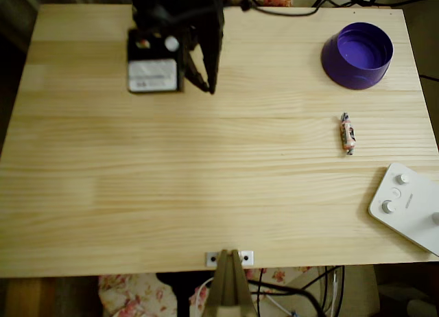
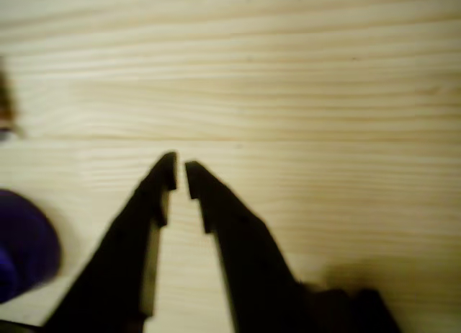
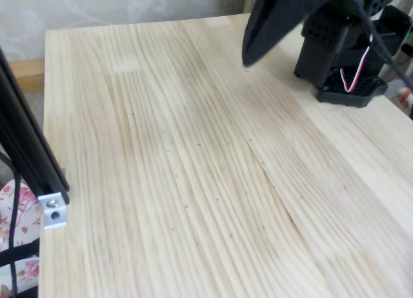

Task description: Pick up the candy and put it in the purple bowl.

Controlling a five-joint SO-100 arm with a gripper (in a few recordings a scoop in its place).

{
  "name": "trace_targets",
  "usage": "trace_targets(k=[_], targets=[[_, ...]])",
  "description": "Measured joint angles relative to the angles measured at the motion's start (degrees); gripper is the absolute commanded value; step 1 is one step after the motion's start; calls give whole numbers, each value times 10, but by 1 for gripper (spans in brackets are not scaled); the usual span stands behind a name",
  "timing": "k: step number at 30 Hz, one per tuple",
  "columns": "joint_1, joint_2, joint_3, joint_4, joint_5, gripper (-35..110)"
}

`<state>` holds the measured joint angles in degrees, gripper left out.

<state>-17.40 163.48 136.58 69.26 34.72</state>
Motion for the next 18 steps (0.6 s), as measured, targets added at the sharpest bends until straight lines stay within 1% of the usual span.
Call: trace_targets(k=[10,18], targets=[[-85,-15,-9,82,134,-1],[-150,-112,-50,95,226,0]])
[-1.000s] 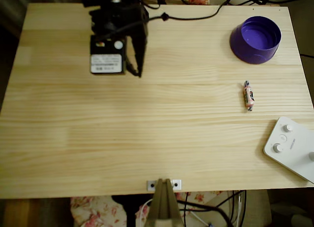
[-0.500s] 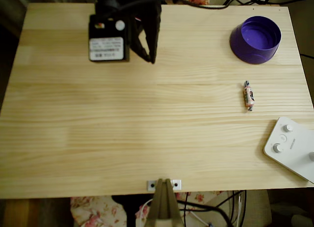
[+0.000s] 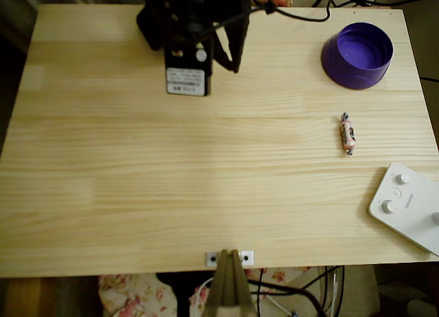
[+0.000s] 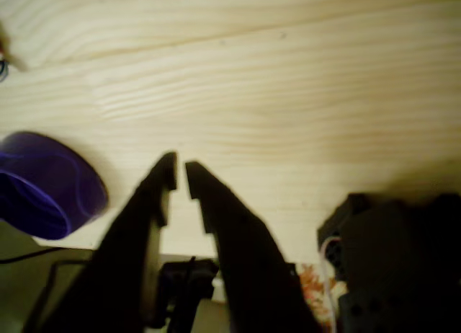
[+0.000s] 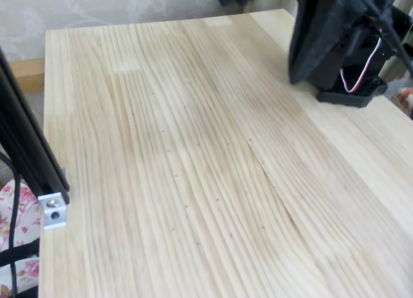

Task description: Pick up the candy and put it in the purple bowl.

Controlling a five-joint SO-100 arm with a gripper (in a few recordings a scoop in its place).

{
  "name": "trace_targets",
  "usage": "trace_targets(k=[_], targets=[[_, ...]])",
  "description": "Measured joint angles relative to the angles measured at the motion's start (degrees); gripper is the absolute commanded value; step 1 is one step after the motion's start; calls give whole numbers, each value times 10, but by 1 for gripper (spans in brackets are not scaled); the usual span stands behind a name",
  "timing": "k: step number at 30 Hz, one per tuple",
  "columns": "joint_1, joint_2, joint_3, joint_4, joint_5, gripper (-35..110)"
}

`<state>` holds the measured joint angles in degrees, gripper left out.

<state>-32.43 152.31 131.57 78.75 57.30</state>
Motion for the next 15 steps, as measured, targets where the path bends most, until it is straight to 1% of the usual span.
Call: trace_targets(k=[3,6,9,15], targets=[[-19,-6,-1,5,44,0],[-25,-32,-1,3,67,0],[-42,-76,-16,2,82,2],[-61,-140,-43,-15,109,0]])
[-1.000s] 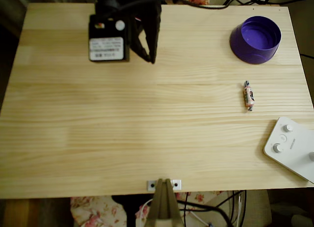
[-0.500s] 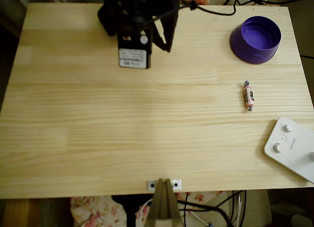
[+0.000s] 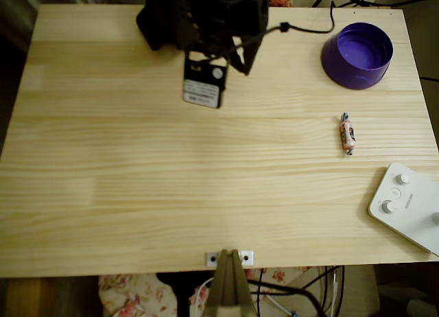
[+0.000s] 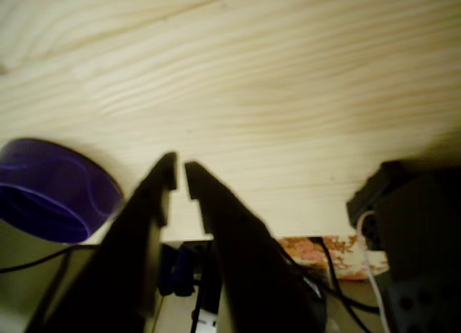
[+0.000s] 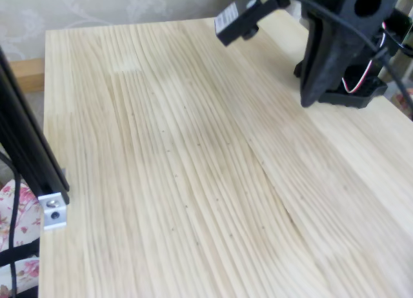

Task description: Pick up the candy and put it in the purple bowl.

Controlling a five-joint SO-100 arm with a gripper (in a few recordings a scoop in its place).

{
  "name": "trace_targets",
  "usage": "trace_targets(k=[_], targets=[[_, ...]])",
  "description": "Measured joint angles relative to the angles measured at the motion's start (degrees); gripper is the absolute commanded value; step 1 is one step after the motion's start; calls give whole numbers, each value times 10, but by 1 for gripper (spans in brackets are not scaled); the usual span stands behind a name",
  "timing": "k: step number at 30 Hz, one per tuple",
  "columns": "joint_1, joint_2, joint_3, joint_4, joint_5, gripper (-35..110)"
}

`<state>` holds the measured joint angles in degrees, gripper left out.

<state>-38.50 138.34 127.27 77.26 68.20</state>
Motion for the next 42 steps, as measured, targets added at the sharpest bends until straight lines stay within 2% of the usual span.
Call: trace_targets(k=[17,30,42], targets=[[-70,-185,-77,-36,-21,0],[-83,-439,-323,-69,-65,0],[-126,-567,-494,-92,-76,0]])
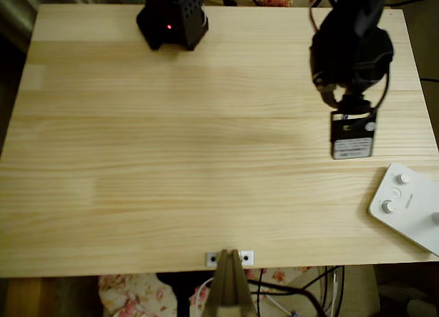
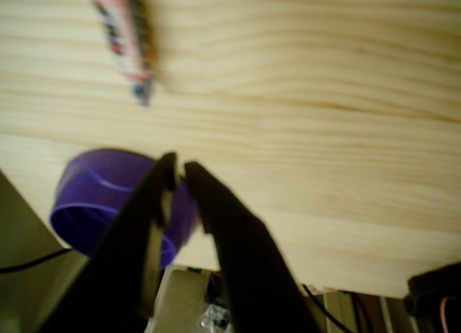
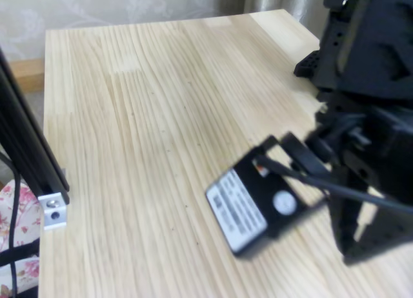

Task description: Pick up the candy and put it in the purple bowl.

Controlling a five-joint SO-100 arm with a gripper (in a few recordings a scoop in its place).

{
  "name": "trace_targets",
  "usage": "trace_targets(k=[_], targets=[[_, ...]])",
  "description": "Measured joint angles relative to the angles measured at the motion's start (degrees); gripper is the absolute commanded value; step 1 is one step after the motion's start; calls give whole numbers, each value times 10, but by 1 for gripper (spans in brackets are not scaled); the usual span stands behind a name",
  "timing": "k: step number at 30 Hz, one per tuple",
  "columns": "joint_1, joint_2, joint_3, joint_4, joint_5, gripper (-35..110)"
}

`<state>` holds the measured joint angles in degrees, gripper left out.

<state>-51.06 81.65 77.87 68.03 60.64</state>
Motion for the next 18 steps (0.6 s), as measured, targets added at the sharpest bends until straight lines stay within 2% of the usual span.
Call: trace_targets(k=[10,18], targets=[[-9,-87,-85,3,27,2],[-9,-187,-217,68,23,3]])
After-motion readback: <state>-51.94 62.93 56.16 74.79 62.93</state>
